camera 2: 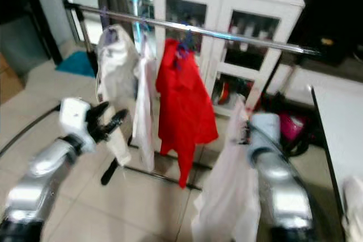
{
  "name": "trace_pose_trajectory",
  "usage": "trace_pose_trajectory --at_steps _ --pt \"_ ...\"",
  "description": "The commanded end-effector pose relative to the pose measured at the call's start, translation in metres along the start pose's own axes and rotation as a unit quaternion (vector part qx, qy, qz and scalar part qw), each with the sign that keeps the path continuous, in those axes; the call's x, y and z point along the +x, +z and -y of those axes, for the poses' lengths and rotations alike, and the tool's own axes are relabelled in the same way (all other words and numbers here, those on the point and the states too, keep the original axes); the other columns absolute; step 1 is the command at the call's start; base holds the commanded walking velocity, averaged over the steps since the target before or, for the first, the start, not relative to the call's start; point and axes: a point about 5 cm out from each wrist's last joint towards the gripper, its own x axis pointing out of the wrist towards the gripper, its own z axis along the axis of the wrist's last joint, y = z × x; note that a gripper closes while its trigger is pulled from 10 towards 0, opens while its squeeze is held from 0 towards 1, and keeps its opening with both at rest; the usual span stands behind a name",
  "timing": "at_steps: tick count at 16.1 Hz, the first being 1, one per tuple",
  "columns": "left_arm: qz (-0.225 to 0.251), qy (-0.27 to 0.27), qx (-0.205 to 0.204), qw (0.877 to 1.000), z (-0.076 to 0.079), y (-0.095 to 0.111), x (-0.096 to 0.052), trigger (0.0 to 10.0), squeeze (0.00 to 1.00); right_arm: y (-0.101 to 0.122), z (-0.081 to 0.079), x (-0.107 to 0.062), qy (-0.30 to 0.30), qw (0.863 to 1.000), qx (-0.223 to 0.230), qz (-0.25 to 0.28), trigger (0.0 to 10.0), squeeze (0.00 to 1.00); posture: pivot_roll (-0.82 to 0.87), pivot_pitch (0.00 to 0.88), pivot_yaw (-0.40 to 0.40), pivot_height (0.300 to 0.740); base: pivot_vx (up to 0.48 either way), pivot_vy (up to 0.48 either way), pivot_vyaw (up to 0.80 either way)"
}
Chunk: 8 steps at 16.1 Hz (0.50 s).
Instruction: Hang hanger
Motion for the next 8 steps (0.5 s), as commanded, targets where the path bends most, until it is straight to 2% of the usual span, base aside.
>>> trace_pose_trajectory --at_steps 1,4,8 --pt "0.008 -0.021 0.009 1.0 0.009 0.005 0.004 10.0 0.0 0.013 0.004 -0.002 0.005 0.999 -0.004 0.034 10.0 0.0 -0.11 0.0 -0.065 0.74 0.337 0.0 0.0" --pt "0.015 -0.044 0.02 0.999 0.012 0.011 0.002 10.0 0.0 0.029 -0.005 0.0 0.018 0.997 0.001 0.073 10.0 0.0 -0.11 0.0 -0.071 0.74 0.34 0.0 0.0" --pt "0.021 -0.052 0.019 0.998 0.015 0.015 0.01 10.0 0.0 0.047 -0.003 0.005 -0.015 0.993 0.009 0.119 10.0 0.0 -0.12 0.0 -0.053 0.74 0.34 0.0 0.0"
